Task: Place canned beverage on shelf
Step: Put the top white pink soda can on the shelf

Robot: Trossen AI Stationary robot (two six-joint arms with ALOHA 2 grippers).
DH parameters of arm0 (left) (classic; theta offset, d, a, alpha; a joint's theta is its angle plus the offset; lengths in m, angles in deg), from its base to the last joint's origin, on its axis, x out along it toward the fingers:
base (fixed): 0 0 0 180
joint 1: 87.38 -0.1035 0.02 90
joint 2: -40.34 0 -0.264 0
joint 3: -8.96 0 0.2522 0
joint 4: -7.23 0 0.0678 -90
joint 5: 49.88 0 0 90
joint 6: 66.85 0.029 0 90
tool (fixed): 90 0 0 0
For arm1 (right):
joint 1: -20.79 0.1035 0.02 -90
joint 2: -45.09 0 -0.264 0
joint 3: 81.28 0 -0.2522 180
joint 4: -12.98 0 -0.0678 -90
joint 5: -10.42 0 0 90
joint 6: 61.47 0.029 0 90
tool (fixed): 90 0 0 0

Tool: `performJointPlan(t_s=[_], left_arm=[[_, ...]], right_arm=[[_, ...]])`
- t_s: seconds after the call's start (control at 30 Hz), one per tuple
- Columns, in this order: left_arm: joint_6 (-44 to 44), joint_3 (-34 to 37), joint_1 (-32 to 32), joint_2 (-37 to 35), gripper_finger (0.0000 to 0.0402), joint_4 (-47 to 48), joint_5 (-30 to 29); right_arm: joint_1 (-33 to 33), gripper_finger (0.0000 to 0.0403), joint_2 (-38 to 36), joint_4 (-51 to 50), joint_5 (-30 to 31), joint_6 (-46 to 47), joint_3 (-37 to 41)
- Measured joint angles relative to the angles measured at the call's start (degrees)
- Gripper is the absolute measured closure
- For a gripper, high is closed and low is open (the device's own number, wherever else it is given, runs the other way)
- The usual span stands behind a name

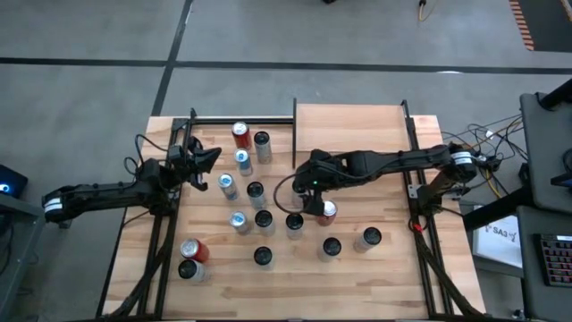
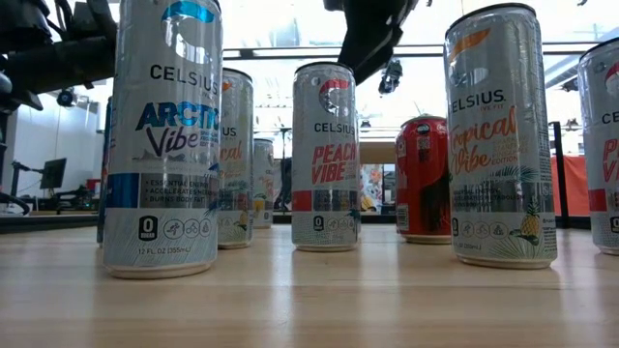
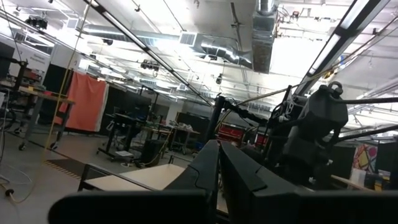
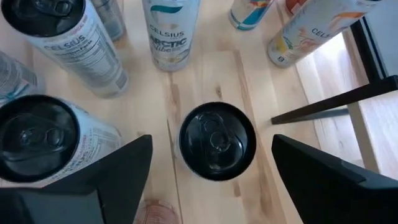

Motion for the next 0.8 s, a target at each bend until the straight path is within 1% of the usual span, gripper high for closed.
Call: performJointPlan(t_s=[0.27, 0.47, 0.8], left_arm=[[0.00, 0.00, 0.01, 0.00, 0.0402, 0.01, 0.05], [0.00, 0.00, 0.00, 0.00, 0.0402, 0.00, 0.10], [0.00, 0.00, 0.02, 0.16, 0.0402, 0.04, 0.10]], right_arm=[[-0.64, 0.0067, 0.66, 2.46, -0.42, 1.47, 2.66], [-0.97, 0.0067, 0.78, 3.77, -0.54, 2.47, 4.60], [-1.82, 0.0067, 1.42, 12.16, -0.54, 3.33, 9.58]])
